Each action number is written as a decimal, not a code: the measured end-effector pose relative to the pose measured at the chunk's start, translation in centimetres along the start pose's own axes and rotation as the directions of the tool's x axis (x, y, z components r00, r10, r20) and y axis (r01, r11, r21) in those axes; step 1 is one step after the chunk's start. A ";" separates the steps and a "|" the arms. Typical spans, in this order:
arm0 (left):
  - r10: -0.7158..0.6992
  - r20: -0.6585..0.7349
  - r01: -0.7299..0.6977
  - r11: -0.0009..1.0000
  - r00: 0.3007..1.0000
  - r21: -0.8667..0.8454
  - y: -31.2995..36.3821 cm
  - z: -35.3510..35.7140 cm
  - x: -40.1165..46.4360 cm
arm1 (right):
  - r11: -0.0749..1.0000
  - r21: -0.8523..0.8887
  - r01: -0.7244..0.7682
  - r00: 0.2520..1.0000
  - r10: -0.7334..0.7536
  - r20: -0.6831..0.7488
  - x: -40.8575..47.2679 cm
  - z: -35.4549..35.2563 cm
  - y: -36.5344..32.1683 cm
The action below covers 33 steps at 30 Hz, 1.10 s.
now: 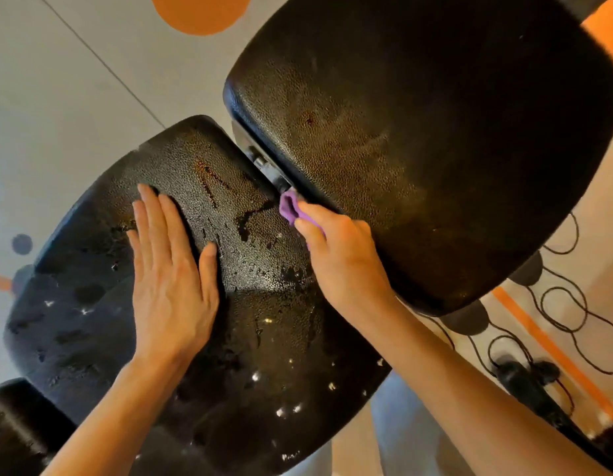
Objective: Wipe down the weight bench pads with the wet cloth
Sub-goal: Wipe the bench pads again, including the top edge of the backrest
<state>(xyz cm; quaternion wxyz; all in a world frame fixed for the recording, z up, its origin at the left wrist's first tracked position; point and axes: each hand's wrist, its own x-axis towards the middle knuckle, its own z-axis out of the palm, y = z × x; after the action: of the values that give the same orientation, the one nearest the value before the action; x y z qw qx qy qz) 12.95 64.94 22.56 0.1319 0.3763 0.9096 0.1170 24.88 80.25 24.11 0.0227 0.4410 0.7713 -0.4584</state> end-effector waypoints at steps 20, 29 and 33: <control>-0.014 -0.009 0.015 0.999 1.000 0.035 -0.3 0.5 0.2 | 0.992 -0.001 0.130 0.989 -0.130 -0.067 6.5 2.3 -6.0; -0.015 -0.025 0.016 1.000 1.000 0.011 -0.3 0.2 0.3 | 0.976 -0.036 0.216 0.969 -0.219 -0.116 2.9 2.0 -5.3; -0.016 -0.030 0.016 1.000 0.999 -0.006 -0.3 0.2 0.3 | 0.953 -0.092 0.288 0.947 -0.297 -0.123 9.8 4.0 -9.3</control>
<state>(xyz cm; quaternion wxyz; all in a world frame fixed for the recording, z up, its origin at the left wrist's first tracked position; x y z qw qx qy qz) 12.61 65.00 22.21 0.1201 0.3667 0.9142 0.1241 10.89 82.01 23.87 -0.0819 0.3507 0.8442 -0.3972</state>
